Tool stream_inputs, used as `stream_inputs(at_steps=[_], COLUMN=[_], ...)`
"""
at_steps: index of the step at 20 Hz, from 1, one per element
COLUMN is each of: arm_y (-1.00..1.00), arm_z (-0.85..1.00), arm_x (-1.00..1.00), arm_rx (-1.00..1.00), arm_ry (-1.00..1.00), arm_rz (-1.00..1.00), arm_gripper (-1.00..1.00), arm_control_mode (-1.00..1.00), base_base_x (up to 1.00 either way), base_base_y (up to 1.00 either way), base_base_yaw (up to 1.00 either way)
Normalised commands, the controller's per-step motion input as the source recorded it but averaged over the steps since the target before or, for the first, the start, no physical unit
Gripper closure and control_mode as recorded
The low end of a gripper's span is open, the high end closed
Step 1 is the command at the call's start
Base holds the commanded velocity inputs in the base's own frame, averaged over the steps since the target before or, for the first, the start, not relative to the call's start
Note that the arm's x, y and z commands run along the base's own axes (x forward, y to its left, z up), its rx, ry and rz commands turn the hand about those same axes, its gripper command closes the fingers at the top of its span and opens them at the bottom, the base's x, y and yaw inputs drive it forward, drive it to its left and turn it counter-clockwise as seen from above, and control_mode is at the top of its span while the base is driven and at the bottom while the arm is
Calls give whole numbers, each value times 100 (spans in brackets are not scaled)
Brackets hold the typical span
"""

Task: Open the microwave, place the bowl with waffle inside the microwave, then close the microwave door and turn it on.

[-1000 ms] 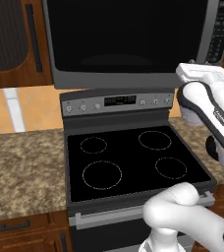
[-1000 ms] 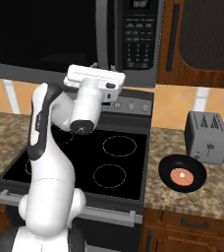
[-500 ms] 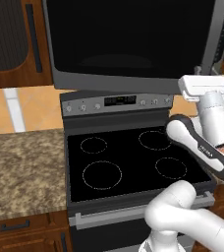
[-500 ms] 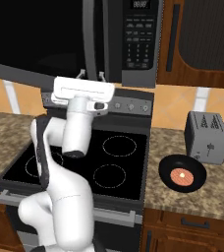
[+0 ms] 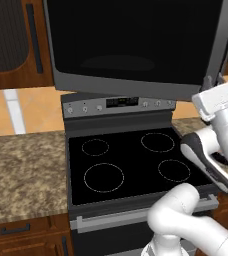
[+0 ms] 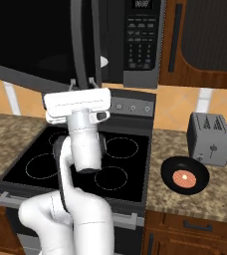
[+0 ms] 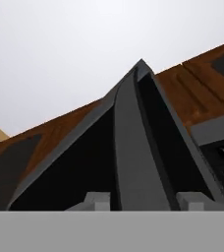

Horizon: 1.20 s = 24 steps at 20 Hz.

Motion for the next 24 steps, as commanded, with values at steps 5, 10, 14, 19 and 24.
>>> stream_inputs(at_steps=[5, 10, 14, 19, 24], arm_y=[70, 92, 100, 100, 100], arm_z=[63, 51, 50, 43, 33], arm_x=[-100, -100, -100, -100, -100], arm_rx=[-42, -53, -60, -60, -51], arm_ry=[5, 4, 12, 18, 18], arm_rz=[25, 21, 21, 23, 27], arm_gripper=[100, 100, 100, 100, 100], arm_control_mode=[-100, -100, -100, -100, -100], base_base_x=[0, 0, 0, 0, 0], base_base_y=[0, 0, 0, 0, 0], base_base_yaw=[0, 0, 0, 0, 0])
